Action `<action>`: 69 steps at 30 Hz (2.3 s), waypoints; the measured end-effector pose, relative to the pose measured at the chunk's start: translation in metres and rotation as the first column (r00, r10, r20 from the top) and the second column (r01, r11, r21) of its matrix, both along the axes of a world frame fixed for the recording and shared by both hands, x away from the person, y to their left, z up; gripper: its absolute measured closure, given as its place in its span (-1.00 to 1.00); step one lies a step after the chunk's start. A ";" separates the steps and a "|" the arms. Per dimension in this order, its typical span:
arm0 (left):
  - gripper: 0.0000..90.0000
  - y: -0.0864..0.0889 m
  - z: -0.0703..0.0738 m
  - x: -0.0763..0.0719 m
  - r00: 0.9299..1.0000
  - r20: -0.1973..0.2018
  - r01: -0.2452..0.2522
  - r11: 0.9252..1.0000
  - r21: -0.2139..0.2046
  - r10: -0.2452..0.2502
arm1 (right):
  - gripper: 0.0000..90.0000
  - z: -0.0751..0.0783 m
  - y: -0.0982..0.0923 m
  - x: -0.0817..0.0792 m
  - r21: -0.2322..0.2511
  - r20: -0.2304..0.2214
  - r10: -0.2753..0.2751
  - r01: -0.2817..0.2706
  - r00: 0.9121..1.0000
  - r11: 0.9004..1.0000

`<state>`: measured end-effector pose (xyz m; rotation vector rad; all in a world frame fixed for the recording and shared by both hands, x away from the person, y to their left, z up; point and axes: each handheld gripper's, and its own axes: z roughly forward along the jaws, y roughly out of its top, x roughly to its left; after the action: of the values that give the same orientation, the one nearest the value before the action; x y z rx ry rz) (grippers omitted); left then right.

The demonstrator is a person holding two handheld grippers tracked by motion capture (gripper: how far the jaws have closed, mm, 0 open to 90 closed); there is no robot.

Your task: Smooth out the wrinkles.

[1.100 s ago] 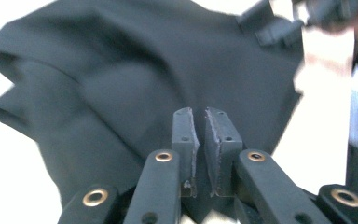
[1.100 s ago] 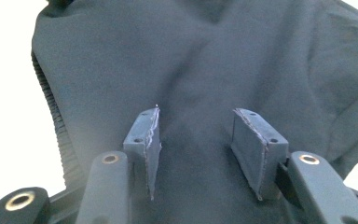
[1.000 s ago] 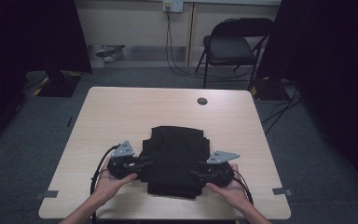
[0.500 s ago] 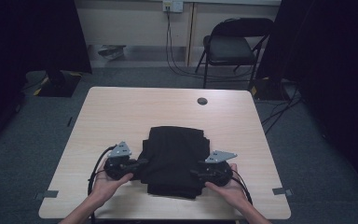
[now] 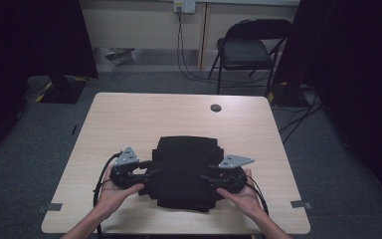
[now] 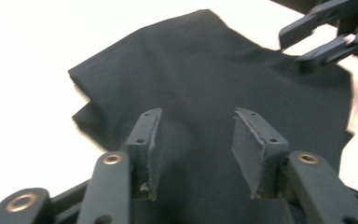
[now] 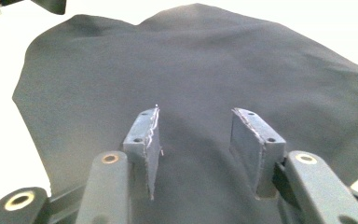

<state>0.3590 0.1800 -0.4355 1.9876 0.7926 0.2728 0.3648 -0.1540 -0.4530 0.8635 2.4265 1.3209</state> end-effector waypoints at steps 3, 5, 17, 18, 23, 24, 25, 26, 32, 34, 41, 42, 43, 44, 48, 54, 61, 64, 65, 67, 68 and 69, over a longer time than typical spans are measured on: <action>0.36 -0.022 -0.016 0.001 0.995 -0.053 0.085 0.993 0.079 -0.080 | 0.10 -0.012 0.009 -0.003 -0.014 -0.031 0.063 -0.063 0.998 0.998; 0.38 -0.031 -0.033 -0.004 0.992 -0.086 0.099 0.986 0.132 -0.089 | 0.03 -0.018 0.011 -0.009 -0.038 -0.046 0.078 -0.079 0.996 0.996; -0.06 -0.035 -0.020 0.003 0.992 -0.073 0.107 0.991 0.084 -0.101 | -0.12 -0.037 0.013 -0.026 -0.088 -0.097 0.113 -0.121 0.989 0.989; 0.00 -0.039 -0.018 0.006 0.993 -0.057 0.109 0.989 0.099 -0.104 | -0.13 -0.037 0.013 -0.026 -0.086 -0.100 0.111 -0.120 0.989 0.989; 0.25 -0.062 -0.022 0.032 0.991 -0.077 0.121 0.988 0.091 -0.114 | -0.15 -0.034 0.013 -0.032 -0.086 -0.126 0.145 -0.156 0.981 0.984; 0.28 -0.065 -0.023 0.036 0.989 -0.088 0.128 0.988 0.091 -0.120 | -0.16 -0.033 0.012 -0.034 -0.088 -0.127 0.153 -0.165 0.980 0.982; 0.28 -0.069 -0.024 0.040 0.990 -0.081 0.126 0.988 0.089 -0.119 | -0.17 -0.033 0.012 -0.035 -0.090 -0.126 0.159 -0.171 0.979 0.981; 0.23 -0.072 -0.025 0.046 0.991 -0.076 0.119 0.989 0.090 -0.112 | -0.22 -0.028 0.010 -0.035 -0.076 -0.120 0.159 -0.168 0.980 0.983; 0.06 -0.074 -0.047 0.047 0.988 -0.111 0.124 0.982 0.141 -0.109 | -0.22 -0.008 0.004 -0.018 -0.008 -0.050 0.085 -0.086 0.995 0.996; 0.05 -0.074 -0.049 0.043 0.989 -0.103 0.125 0.980 0.155 -0.110 | -0.22 -0.005 0.004 -0.015 -0.002 -0.036 0.075 -0.075 0.997 0.997; 0.02 -0.075 -0.056 0.036 0.994 -0.065 0.102 0.979 0.175 -0.092 | -0.46 0.016 0.006 0.039 0.028 0.033 -0.015 0.014 0.999 1.000; 0.02 -0.074 -0.057 0.037 0.993 -0.069 0.101 0.980 0.171 -0.091 | -0.51 0.016 0.010 0.047 0.013 0.041 -0.025 0.024 0.999 1.000; 0.01 -0.074 -0.058 0.037 0.993 -0.072 0.101 0.982 0.160 -0.091 | -0.55 0.015 0.013 0.056 0.003 0.034 -0.028 0.028 0.999 1.000; 0.01 -0.073 -0.058 0.038 0.993 -0.079 0.104 0.983 0.154 -0.093 | -0.54 0.013 0.016 0.066 0.004 0.016 -0.019 0.018 1.000 1.000; -0.03 -0.072 -0.059 0.040 0.992 -0.085 0.106 0.984 0.140 -0.094 | -0.58 0.002 0.033 0.101 -0.021 -0.012 -0.023 0.023 1.000 1.000; -0.09 -0.070 -0.060 0.043 0.988 -0.114 0.116 0.987 0.107 -0.104 | -0.63 -0.019 0.056 0.130 -0.095 -0.048 -0.016 0.012 0.999 0.995; -0.39 -0.068 -0.055 0.052 0.977 -0.161 0.150 0.987 0.060 -0.139 | -0.68 -0.035 0.060 0.139 -0.133 -0.107 -0.007 -0.007 0.994 0.991; -0.40 -0.070 -0.054 0.049 0.980 -0.143 0.148 0.986 0.080 -0.136 | -0.68 -0.038 0.056 0.140 -0.144 -0.108 -0.006 -0.010 0.994 0.990; -0.40 -0.070 -0.055 0.049 0.979 -0.150 0.149 0.985 0.081 -0.136 | -0.68 -0.039 0.055 0.140 -0.143 -0.116 -0.002 -0.014 0.993 0.990; -0.39 -0.072 -0.057 0.048 0.979 -0.157 0.143 0.985 0.095 -0.127 | -0.68 -0.041 0.054 0.140 -0.160 -0.120 0.008 -0.027 0.993 0.987; -0.39 -0.074 -0.058 0.046 0.983 -0.134 0.142 0.982 0.124 -0.126 | -0.68 -0.043 0.054 0.140 -0.172 -0.123 0.013 -0.034 0.992 0.985; -0.39 -0.074 -0.058 0.046 0.983 -0.134 0.142 0.982 0.124 -0.126 | -0.68 -0.043 0.054 0.140 -0.172 -0.123 0.013 -0.034 0.992 0.985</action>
<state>0.4049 0.1059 -0.4939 2.1905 0.7310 0.1245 0.5045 -0.1000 -0.4955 0.8952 2.6058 1.0726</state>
